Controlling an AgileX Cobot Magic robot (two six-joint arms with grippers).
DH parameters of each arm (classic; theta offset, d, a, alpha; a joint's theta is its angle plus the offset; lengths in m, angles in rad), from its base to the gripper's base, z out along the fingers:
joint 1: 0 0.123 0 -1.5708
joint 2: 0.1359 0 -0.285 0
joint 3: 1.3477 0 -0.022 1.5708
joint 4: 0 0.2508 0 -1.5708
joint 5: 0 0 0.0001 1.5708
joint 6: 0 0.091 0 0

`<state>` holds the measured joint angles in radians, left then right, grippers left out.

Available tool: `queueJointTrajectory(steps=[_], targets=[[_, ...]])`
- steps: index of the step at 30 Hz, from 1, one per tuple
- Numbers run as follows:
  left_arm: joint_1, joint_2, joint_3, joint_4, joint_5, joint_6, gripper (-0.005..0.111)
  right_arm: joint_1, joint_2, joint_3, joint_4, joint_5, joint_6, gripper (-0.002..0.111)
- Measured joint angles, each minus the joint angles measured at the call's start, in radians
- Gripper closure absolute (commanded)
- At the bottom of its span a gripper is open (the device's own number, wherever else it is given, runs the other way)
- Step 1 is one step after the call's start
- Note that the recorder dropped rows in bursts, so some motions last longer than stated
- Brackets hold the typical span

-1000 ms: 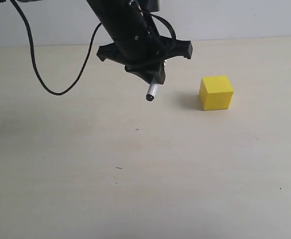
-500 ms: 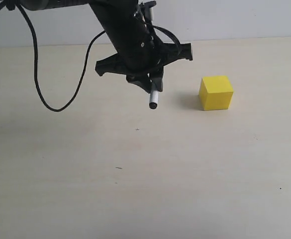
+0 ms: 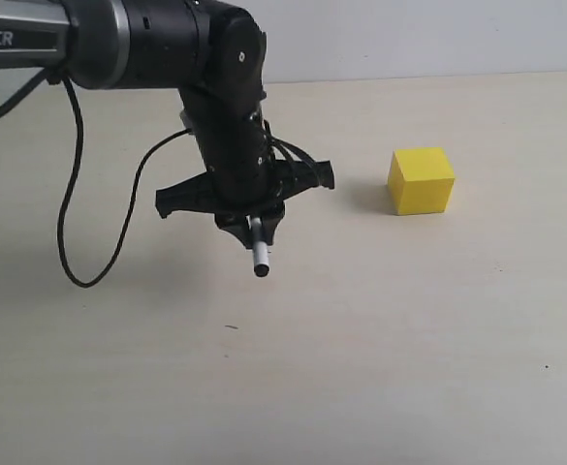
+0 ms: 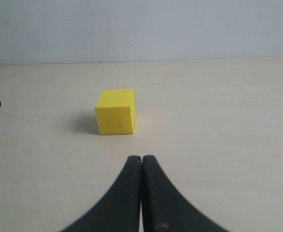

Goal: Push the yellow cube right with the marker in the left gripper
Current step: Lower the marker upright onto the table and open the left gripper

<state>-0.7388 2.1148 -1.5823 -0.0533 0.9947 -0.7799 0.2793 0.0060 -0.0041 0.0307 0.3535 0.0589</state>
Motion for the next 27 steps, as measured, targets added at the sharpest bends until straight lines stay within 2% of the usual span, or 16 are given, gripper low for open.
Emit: queueJointTrajectory(steps=[12,24,27], targets=[[0.0,0.082,0.008,0.042,-0.109,-0.001,0.107,0.0,0.0,0.0,0.0,0.0,0.0,0.108],[-0.002,0.121,0.008,0.07,-0.115,-0.001,0.107,0.0,0.0,0.0,0.0,0.0,0.0,0.108],[-0.003,0.121,0.008,0.074,-0.118,-0.001,0.102,0.0,0.0,0.0,0.0,0.0,0.0,0.108]])
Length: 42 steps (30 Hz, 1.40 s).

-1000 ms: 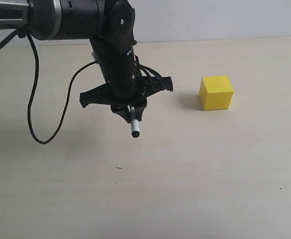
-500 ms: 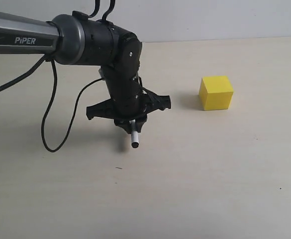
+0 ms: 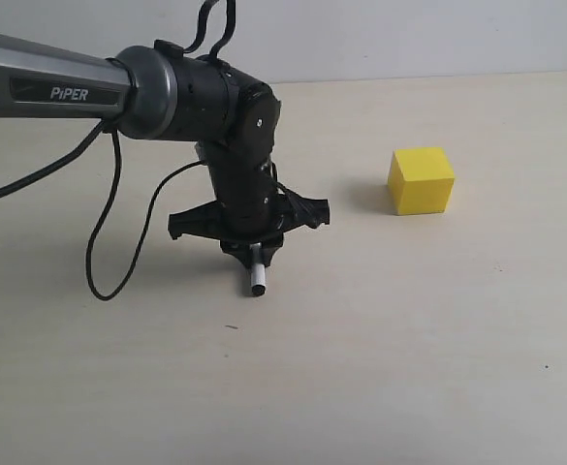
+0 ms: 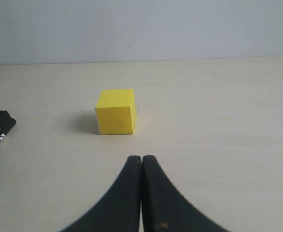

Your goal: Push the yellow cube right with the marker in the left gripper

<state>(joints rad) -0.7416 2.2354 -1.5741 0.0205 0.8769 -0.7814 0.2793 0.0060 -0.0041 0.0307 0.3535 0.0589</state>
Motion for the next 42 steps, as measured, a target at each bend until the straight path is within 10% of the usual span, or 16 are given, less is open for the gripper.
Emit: queueJointTrajectory(steps=[11,15,20,26,42], targets=[[-0.002,-0.029,0.0,-0.002,0.005,0.0,0.035,0.0,0.0,0.0,0.0,0.0,0.0,0.108],[-0.002,-0.041,0.0,-0.004,0.021,0.031,0.029,0.0,0.0,0.0,0.0,0.0,0.0,0.108],[-0.002,-0.076,0.0,-0.004,0.03,0.143,0.04,0.0,0.0,0.0,0.0,0.0,0.0,0.108],[-0.002,-0.126,0.0,-0.001,0.019,0.331,0.105,0.0,0.0,0.0,0.0,0.0,0.0,0.108],[-0.002,-0.404,0.308,-0.308,-0.483,0.941,0.107,0.0,0.0,0.0,0.0,0.0,0.0,0.108]])
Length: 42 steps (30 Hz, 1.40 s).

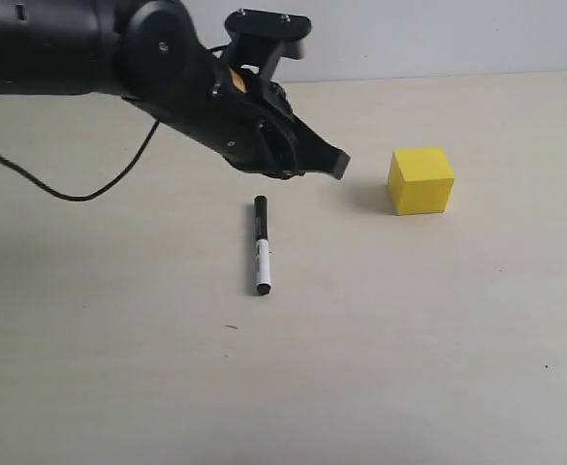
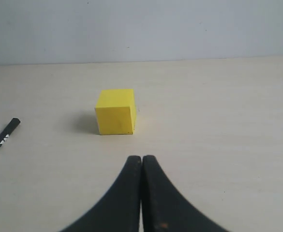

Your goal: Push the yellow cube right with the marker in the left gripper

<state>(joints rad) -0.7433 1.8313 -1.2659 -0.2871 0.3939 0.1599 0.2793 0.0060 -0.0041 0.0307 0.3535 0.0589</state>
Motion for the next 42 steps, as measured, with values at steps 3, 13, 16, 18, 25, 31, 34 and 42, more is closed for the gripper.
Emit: queueJointTrajectory(steps=[3,13,16,18,25,31,34,42], targets=[[0.016,-0.114,0.11,-0.033,-0.094,0.072,0.107,0.0,0.0,0.0,0.0,0.0,0.0,0.108],[0.053,-0.542,0.41,-0.024,-0.349,0.199,0.107,0.0,0.0,0.0,0.0,0.0,0.0,0.108],[0.057,-0.637,0.455,-0.018,-0.363,0.2,0.107,0.0,0.0,0.0,0.0,0.0,0.0,0.108],[0.057,-0.698,0.49,-0.015,-0.365,0.2,0.107,0.0,0.0,0.0,0.0,0.0,0.0,0.108],[0.058,-0.947,0.654,-0.033,-0.211,0.2,0.107,0.0,0.0,0.0,0.0,0.0,0.0,0.108],[0.058,-1.098,0.706,-0.03,-0.027,0.2,0.107,0.0,0.0,0.0,0.0,0.0,0.0,0.108],[0.058,-1.129,0.711,-0.03,0.013,0.2,0.107,0.0,0.0,0.0,0.0,0.0,0.0,0.108],[0.058,-1.139,0.711,-0.03,0.024,0.2,0.107,0.0,0.0,0.0,0.0,0.0,0.0,0.108]])
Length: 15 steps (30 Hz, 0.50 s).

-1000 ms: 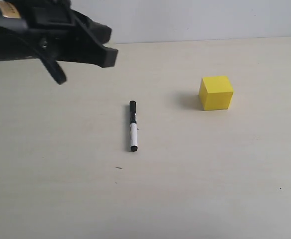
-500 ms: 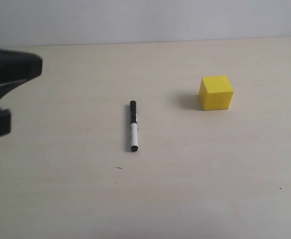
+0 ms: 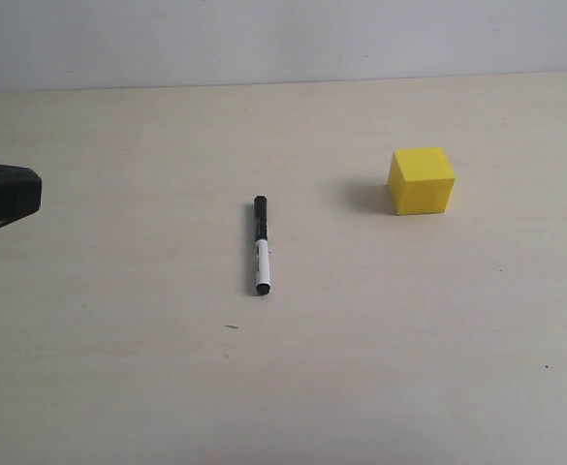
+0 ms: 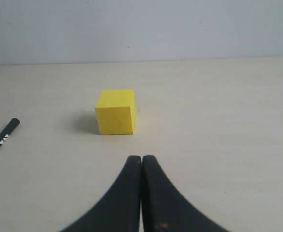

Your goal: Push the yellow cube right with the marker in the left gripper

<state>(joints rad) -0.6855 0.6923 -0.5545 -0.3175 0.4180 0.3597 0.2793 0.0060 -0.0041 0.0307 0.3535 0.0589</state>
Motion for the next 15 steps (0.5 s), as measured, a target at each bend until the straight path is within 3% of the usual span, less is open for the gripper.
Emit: queueJointTrajectory(steps=[15], targets=[[0.013,-0.006,0.0,0.0,0.002,0.0,0.107,0.0,0.0,0.0,0.0,0.0,0.0,0.108]])
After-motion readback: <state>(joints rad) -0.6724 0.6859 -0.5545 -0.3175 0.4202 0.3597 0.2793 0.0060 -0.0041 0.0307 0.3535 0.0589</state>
